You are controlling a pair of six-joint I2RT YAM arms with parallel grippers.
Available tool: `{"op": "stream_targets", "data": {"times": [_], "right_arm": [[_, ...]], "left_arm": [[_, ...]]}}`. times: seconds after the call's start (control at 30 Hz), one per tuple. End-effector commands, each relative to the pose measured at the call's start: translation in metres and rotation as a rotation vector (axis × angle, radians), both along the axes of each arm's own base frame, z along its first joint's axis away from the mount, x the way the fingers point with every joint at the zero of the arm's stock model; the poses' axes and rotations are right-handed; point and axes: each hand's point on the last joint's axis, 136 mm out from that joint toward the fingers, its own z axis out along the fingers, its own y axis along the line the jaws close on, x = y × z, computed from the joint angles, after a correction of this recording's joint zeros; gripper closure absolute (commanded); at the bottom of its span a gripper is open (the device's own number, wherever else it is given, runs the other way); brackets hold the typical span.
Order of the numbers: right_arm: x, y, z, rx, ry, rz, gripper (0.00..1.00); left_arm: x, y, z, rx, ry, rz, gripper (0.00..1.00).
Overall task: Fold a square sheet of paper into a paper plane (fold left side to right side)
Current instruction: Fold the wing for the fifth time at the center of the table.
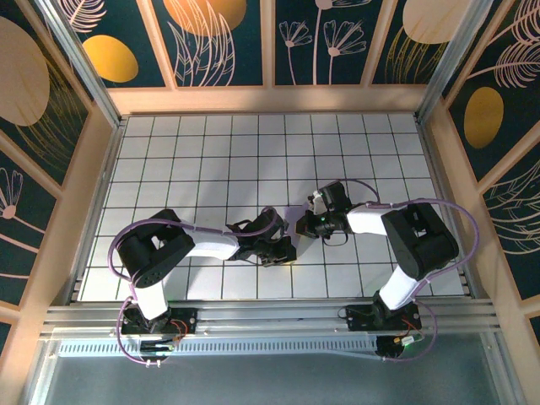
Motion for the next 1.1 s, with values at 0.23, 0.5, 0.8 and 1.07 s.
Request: {"op": "stream_targets", "data": {"times": [0.23, 0.5, 0.8, 1.07], "right_arm": [[-0.025, -0.047, -0.058, -0.279, 0.115, -0.052, 1.0], [-0.027, -0.048, -0.06, -0.283, 0.12, -0.052, 1.0], [-0.025, -0.048, -0.059, -0.286, 0.119, -0.053, 1.0], [-0.025, -0.047, -0.061, -0.289, 0.121, -0.051, 1.0]], "left_arm": [[-0.011, 0.005, -0.017, 0.026, 0.073, 0.003, 0.94], [-0.016, 0.007, -0.025, 0.045, 0.086, -0.002, 0.94], [-0.027, 0.012, -0.026, 0.068, 0.091, -0.017, 0.94], [-0.038, 0.012, -0.026, 0.063, 0.107, -0.029, 0.94]]}}
